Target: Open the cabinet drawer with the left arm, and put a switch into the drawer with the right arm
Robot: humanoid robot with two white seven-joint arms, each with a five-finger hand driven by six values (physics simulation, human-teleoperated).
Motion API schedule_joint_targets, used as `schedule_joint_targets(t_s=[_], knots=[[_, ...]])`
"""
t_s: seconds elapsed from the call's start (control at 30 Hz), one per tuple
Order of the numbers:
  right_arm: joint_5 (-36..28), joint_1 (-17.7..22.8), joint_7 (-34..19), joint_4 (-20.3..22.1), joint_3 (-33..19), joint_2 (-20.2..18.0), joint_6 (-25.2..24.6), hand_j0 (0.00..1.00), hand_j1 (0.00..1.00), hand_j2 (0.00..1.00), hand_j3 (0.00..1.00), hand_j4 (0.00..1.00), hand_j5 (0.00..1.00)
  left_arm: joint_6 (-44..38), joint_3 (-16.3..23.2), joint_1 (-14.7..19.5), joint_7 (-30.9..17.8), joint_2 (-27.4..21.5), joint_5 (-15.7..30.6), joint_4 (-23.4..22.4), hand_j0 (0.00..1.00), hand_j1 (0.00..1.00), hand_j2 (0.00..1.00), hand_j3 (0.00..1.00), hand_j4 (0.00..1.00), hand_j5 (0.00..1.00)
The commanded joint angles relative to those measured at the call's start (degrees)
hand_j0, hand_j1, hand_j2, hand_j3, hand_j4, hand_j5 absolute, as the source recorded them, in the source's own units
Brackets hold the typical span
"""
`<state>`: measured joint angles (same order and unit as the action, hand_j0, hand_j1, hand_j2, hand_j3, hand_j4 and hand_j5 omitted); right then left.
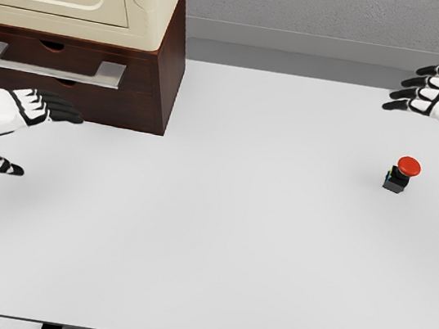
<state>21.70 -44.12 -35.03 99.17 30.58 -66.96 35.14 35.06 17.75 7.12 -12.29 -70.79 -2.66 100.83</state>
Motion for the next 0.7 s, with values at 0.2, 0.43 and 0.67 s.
schedule_joint_targets(t_s=[0.2, 0.43, 0.67], knots=[[-0.1, 0.0, 0.0, 0.1, 1.5, 0.3, -0.1, 1.0, 1.0, 1.0, 1.0, 1.0, 1.0, -0.1, -0.1, 2.5, -0.5, 0.0, 3.1, 0.2, 1.0, 1.0, 1.0, 1.0, 1.0, 1.0], [-0.1, 0.0, 0.0, 0.2, 4.8, 0.3, -0.1, 1.0, 1.0, 1.0, 1.0, 1.0, 1.0, -0.1, -0.1, 4.7, -2.8, 0.4, 4.9, 0.2, 1.0, 1.0, 1.0, 1.0, 1.0, 1.0], [-0.1, 0.0, 0.0, 0.0, 5.3, 0.3, -0.1, 1.0, 1.0, 1.0, 1.0, 1.0, 1.0, -6.7, 0.0, 7.6, -5.4, 3.2, 2.4, 0.0, 1.0, 1.0, 1.0, 1.0, 1.0, 1.0]])
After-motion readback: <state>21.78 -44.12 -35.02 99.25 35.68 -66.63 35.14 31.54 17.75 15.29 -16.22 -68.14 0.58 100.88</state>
